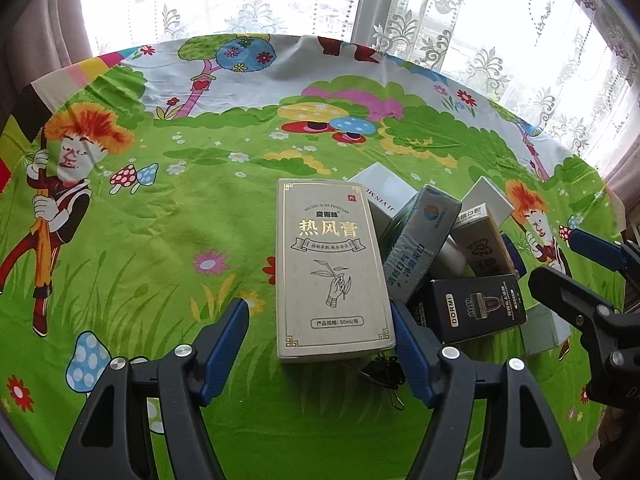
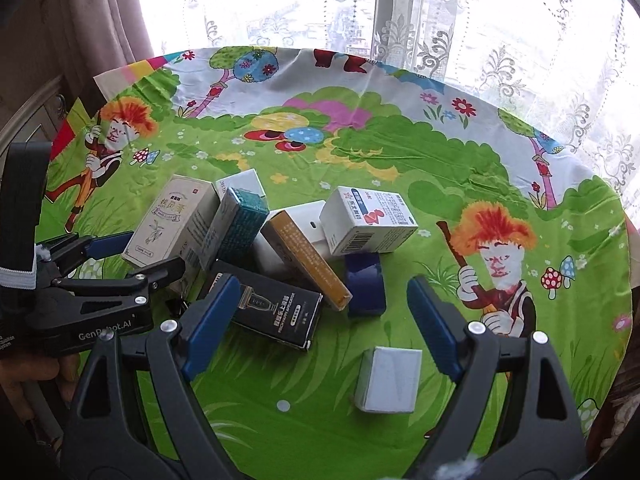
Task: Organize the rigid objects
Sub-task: 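Grasp the tall gold-printed box with the left tool while the right tool grasps the slim orange box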
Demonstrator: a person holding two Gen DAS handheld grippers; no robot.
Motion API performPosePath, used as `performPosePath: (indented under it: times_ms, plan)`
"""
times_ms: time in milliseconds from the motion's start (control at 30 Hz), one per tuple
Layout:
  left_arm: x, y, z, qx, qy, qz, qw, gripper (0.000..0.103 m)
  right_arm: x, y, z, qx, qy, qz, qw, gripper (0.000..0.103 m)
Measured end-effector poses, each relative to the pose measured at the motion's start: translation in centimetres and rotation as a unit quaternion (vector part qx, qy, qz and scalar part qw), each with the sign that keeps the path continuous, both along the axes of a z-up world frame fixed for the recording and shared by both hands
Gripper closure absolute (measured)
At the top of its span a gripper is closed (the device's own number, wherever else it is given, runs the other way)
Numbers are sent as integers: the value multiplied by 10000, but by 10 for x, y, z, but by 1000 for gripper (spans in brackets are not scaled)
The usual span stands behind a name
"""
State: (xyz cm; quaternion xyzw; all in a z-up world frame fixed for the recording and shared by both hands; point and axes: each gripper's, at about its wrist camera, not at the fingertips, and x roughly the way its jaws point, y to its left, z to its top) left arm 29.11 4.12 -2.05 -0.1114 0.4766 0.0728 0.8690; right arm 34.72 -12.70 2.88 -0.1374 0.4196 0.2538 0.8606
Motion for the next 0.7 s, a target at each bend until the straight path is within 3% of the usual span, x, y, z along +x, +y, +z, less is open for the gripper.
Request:
performPosePath:
  times_ms: [133, 400, 533, 700]
  plan:
    - [0, 3, -2, -73, -4, 5, 10000, 32, 13, 13, -1, -187, -18, 388, 9991, 19]
    - [0, 6, -3, -63, -23, 8, 10000, 32, 30, 33, -17, -338, 266, 947, 9946, 40]
    - [0, 6, -3, -66, -27, -9, 10000, 38, 36, 39, -22, -347, 316, 1019, 9937, 43]
    - [0, 7, -3, -113, -33, 7, 9999, 49, 42, 44, -29, -327, 521, 1056, 9925, 63]
